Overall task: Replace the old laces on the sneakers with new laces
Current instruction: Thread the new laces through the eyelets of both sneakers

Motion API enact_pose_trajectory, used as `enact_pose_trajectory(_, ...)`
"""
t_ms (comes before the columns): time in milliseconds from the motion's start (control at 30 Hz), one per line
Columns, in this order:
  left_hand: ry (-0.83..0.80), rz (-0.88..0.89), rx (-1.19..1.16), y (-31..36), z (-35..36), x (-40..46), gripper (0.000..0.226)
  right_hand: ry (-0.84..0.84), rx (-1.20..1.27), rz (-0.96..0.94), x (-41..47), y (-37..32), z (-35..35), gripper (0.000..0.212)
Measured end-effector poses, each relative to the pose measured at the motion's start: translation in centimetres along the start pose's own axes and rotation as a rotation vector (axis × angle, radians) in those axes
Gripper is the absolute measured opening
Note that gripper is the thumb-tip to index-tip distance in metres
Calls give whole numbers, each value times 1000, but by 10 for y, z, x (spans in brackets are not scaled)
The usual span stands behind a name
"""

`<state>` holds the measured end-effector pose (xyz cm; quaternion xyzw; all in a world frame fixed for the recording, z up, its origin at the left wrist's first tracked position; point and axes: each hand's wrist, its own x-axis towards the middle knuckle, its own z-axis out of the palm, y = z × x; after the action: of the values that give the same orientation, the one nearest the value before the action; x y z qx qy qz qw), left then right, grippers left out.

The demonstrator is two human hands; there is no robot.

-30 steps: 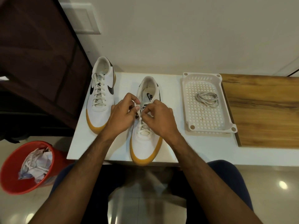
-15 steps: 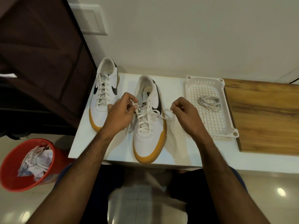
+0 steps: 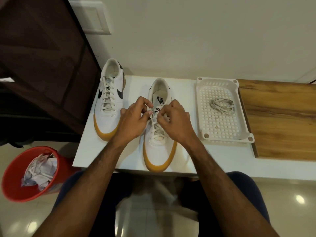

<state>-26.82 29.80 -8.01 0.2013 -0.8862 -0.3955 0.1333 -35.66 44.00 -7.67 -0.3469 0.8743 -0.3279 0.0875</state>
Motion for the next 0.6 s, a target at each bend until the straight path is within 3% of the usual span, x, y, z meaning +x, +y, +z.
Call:
enact_pose_trajectory(133, -4, -21, -13, -1, -2, 0, 16, 99, 602, 197, -2, 12, -39, 21)
enact_pose_trajectory(200, 2, -9, -7, -1, -1, 0, 17, 97, 770, 284, -7, 18, -52, 21)
enact_pose_trajectory(333, -1, -7, -26, -2, -1, 1, 17, 112, 329, 215, -10, 17, -37, 23)
enact_pose_trajectory(400, -2, -3, -27, -1, -2, 1, 17, 159, 269, 91, -8, 7, -26, 15)
enact_pose_trajectory(600, -9, 17, -35, -3, -1, 1, 17, -18, -45, 7, -3, -11, 4, 21)
